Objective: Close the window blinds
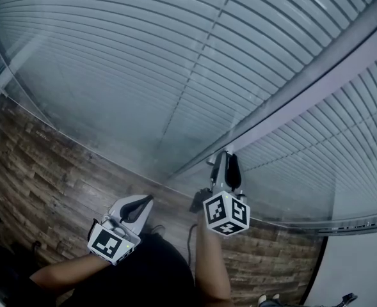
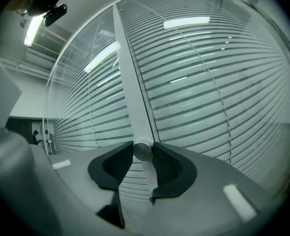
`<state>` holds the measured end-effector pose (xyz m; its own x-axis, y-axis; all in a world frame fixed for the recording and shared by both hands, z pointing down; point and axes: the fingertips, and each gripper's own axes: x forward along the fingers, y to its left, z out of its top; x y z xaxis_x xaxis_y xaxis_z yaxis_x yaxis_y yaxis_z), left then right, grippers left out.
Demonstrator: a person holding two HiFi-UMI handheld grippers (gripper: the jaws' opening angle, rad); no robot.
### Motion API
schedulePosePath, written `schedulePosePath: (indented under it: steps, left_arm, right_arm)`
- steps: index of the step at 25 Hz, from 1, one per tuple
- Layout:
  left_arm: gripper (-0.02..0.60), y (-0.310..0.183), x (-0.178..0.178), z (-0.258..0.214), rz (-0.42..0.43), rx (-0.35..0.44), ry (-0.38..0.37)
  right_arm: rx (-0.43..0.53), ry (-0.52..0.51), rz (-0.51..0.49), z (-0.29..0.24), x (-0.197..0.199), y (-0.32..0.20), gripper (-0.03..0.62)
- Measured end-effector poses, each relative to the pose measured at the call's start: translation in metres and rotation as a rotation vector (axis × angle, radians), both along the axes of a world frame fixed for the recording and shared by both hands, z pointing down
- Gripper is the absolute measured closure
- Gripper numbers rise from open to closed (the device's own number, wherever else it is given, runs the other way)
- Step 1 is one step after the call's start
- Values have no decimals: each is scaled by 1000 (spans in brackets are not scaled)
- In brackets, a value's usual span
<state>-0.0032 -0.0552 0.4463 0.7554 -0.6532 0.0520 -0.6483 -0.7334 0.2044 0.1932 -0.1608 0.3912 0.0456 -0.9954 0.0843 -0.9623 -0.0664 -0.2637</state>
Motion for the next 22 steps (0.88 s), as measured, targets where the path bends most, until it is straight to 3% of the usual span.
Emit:
schedulePosePath:
  steps: [16, 18, 22]
  left_arm:
    - [583, 0, 5, 2, 13, -6, -3]
    - [583, 2, 8, 1, 16, -3, -3]
    - [583, 9, 18, -2, 29, 2, -2]
  right_arm:
    - [-212, 1044, -143, 5, -22, -4, 468]
    - [-229, 1121, -171, 6, -22, -2, 468]
    - [-209, 1134, -206, 4, -20, 1, 465]
